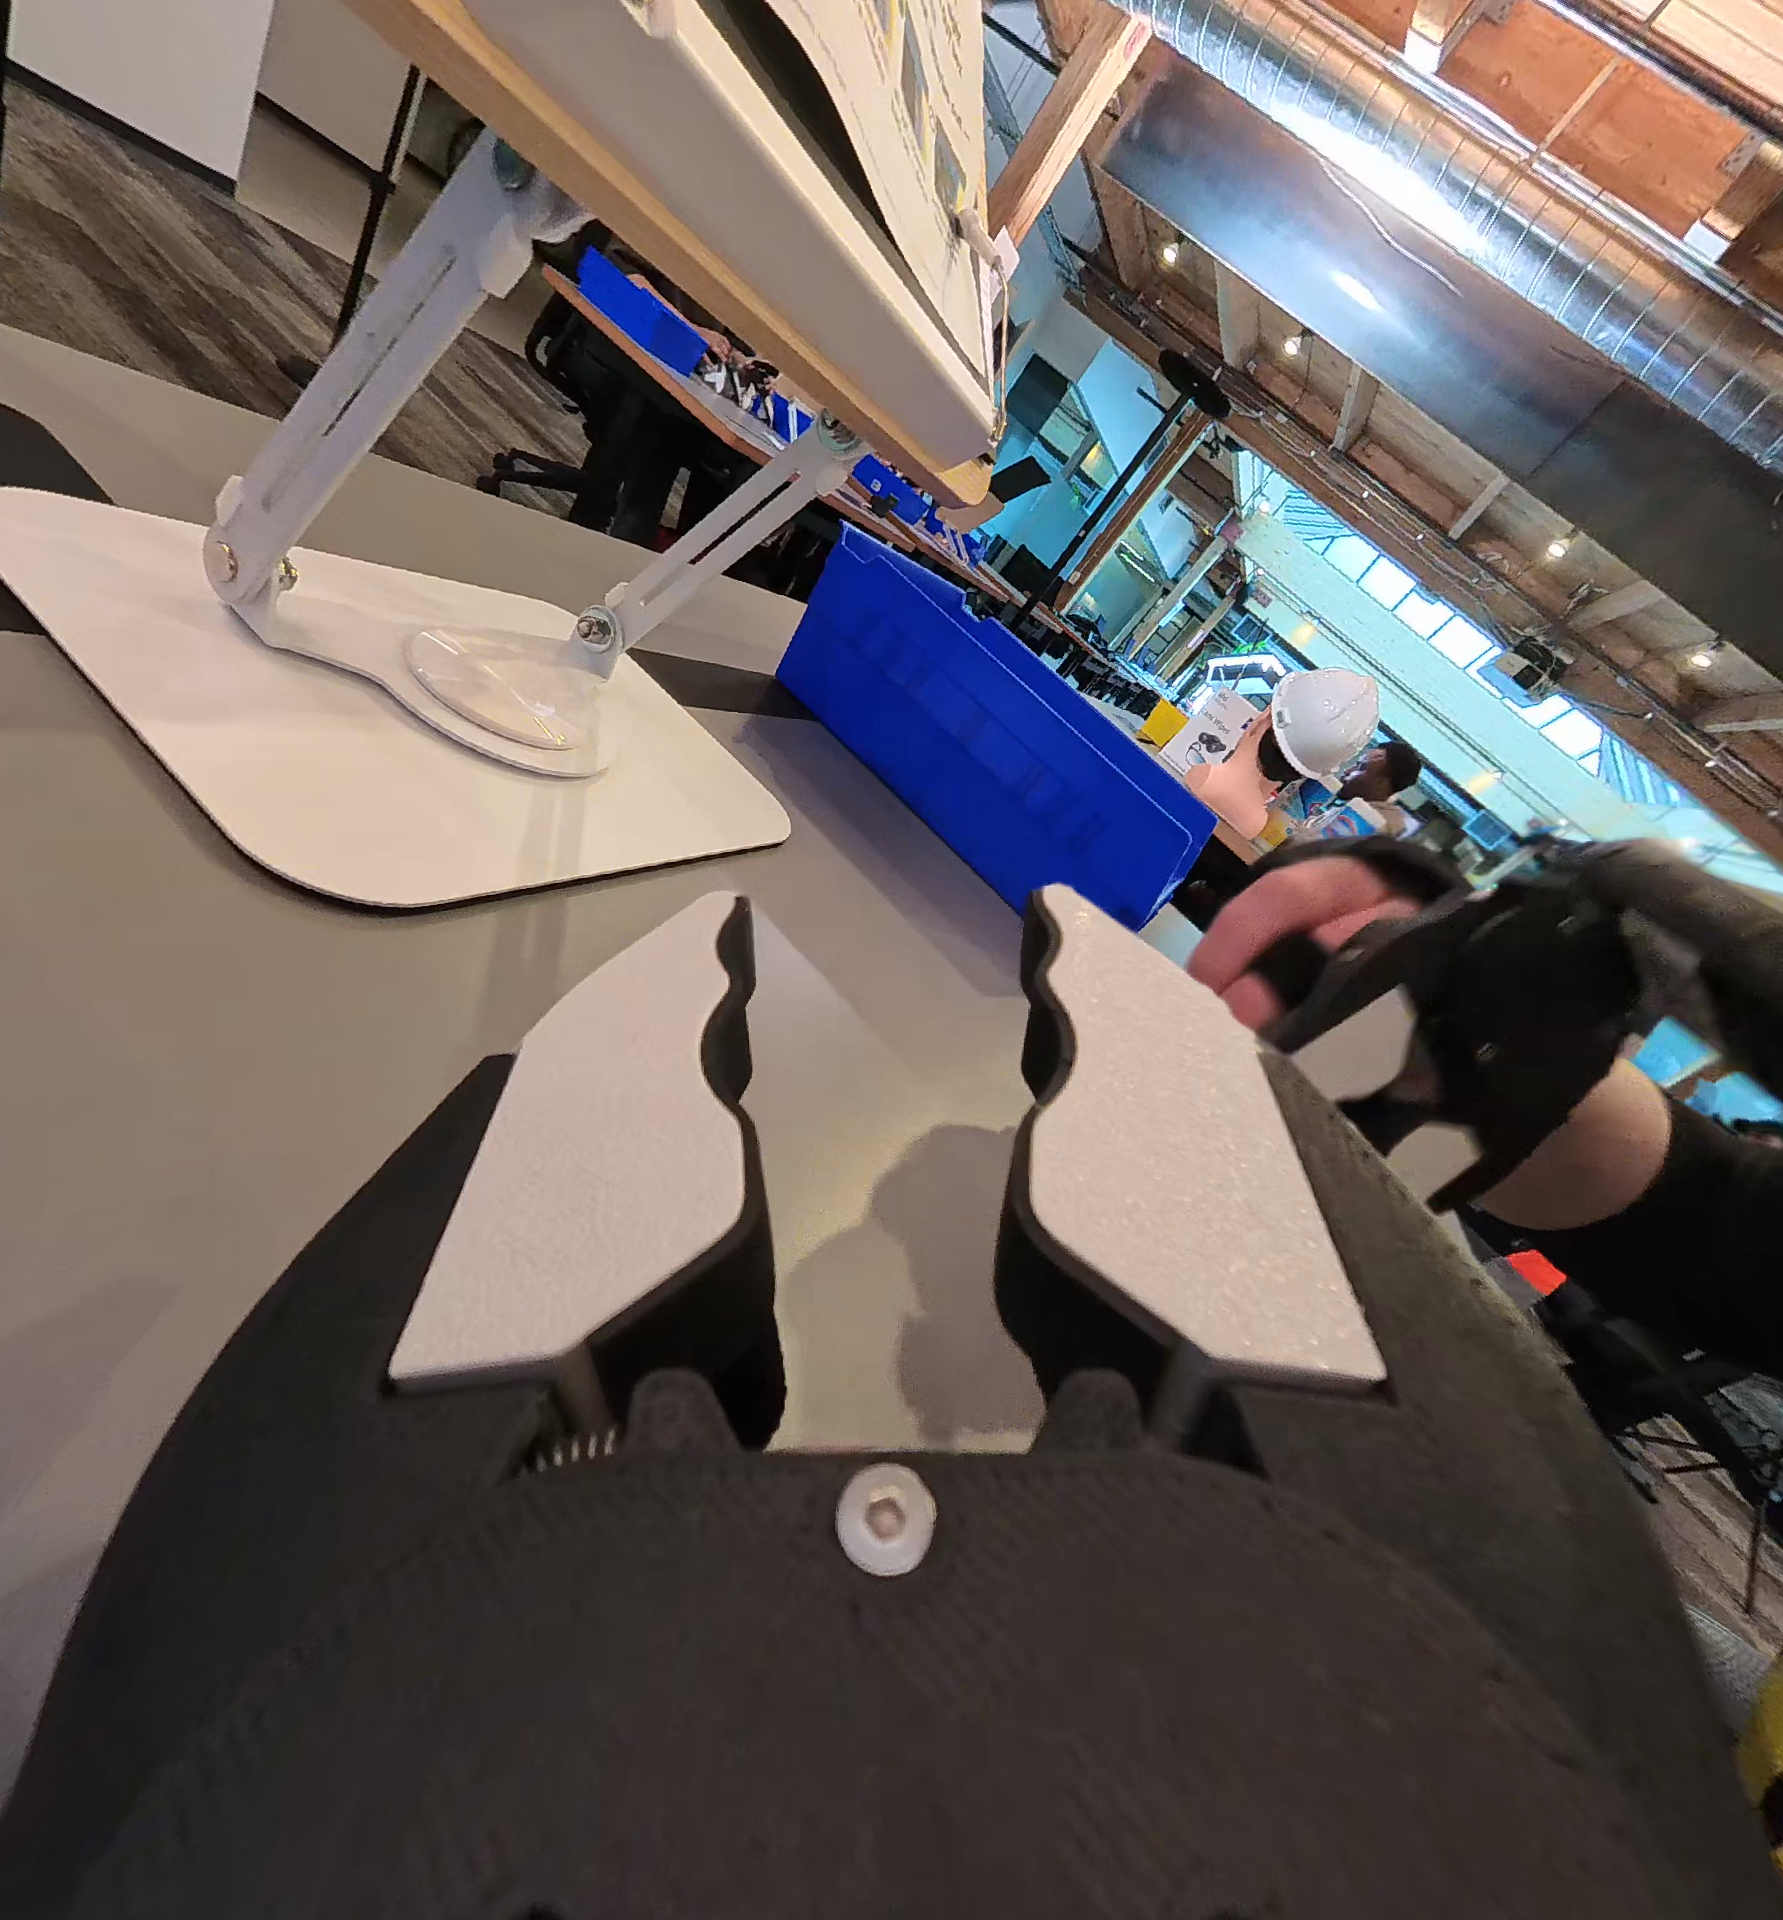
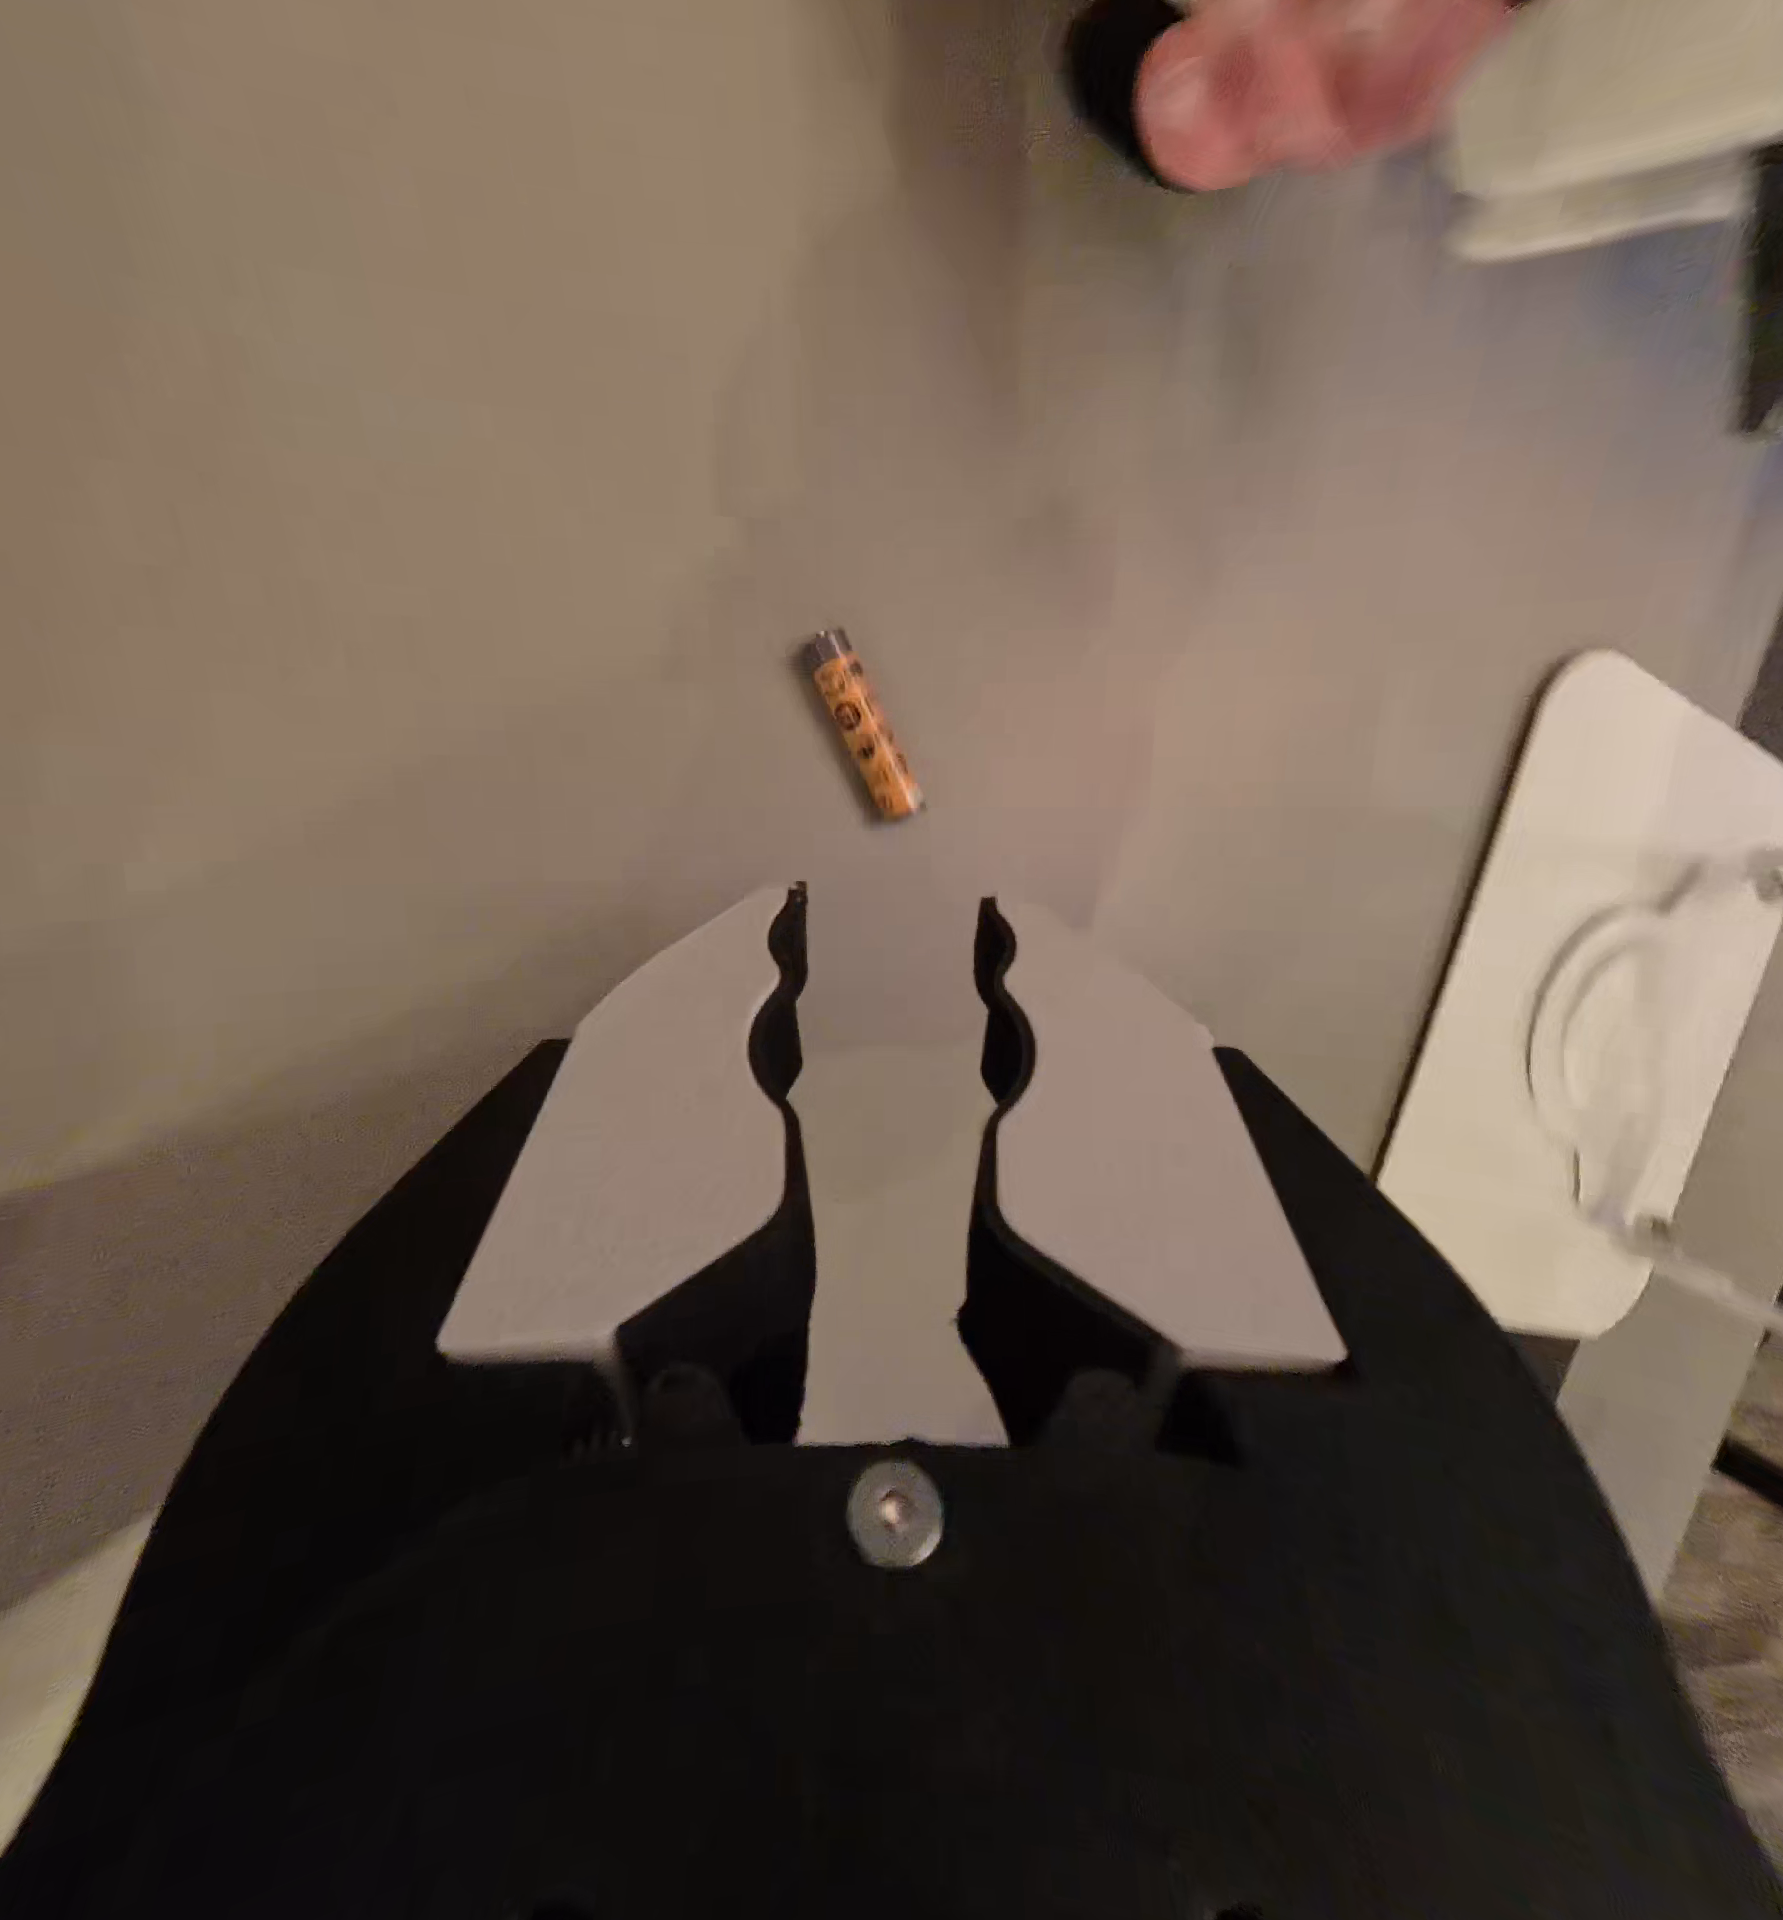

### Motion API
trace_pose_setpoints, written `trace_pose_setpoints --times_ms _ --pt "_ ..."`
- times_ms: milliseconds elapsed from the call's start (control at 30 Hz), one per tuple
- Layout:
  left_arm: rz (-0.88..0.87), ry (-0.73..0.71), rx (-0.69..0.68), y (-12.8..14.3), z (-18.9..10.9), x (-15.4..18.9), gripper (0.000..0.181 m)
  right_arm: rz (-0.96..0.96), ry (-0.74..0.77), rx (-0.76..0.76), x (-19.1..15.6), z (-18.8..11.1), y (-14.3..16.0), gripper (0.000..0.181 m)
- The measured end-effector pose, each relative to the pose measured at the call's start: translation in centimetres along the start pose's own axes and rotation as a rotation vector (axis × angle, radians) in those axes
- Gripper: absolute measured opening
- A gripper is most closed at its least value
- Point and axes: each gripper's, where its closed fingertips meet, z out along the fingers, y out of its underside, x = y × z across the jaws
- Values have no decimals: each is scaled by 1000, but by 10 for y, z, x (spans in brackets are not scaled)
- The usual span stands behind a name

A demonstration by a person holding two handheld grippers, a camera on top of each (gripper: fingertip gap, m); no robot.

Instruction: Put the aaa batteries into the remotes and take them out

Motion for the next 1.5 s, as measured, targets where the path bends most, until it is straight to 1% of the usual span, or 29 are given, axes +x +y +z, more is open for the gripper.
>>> trace_pose_setpoints --times_ms 67,133,167,200,233,300,367,400,433,467,500,533,600,633,667,700,767,833,867,967,1067,1133,1200,1233,1300,1367,1467,1500 --pt "-8 10 1 0 0 0 50 -38 -69 6 -3 28 -8 31" --pt "-13 16 -1 0 0 1 50 -54 -94 -5 4 44 -11 31" --pt "-12 18 -3 0 0 1 50 -64 -119 -16 5 49 -11 28" --pt "-11 18 -4 0 0 1 50 -61 -146 -6 4 51 -13 15" --pt "-10 20 -7 0 0 1 50 -46 -182 -5 2 53 -14 9" --pt "-9 21 -11 1 1 2 50 -25 -240 1 -3 51 -15 9" --pt "-9 22 -8 1 0 2 50 -9 -232 19 -5 42 -14 9" --pt "-11 25 -6 0 0 2 50 20 -201 55 1 29 -16 9" --pt "-15 27 -4 0 -1 2 50 60 -157 96 10 8 -15 9" --pt "-19 28 -2 -1 -1 2 50 100 -82 124 26 -18 -8 9" --pt "-21 28 0 -1 -1 2 50 141 21 145 48 -48 6 9" --pt "-23 26 2 -1 -1 1 50 204 129 170 72 -81 28 9" --pt "-22 19 -3 0 0 1 50 338 343 161 118 -141 92 9" --pt "-15 17 -9 1 1 1 49 386 427 126 136 -161 128 9" --pt "-8 14 -13 1 1 1 50 434 486 72 152 -173 166 9" --pt "-4 14 -16 2 2 2 50 486 513 10 164 -176 203 9" --pt "-5 19 -23 3 3 2 50 548 489 -67 180 -160 260 9" --pt "-13 27 -20 2 2 2 50 575 419 -145 185 -131 300 9" --pt "-19 39 -24 2 2 3 50 567 380 -183 186 -115 314 9" --pt "-30 57 -26 2 2 5 51 539 292 -261 189 -75 342 9" --pt "-31 68 -29 3 1 6 51 543 288 -366 196 -53 370 9" --pt "-34 74 -30 3 1 7 51 549 306 -387 199 -51 375 16" --pt "-36 80 -29 3 1 7 51 561 357 -362 203 -59 369 21" --pt "-37 79 -29 3 1 7 51 583 372 -338 202 -66 364 20" --pt "-26 78 -34 4 2 8 51 607 450 -322 201 -89 352 18" --pt "9 69 -38 4 2 11 51 597 536 -289 196 -117 324 11" --pt "81 73 -54 0 -3 26 51 567 657 -202 177 -157 266 9" --pt "139 48 -58 -6 -7 31 52 559 686 -168 167 -166 245 9"
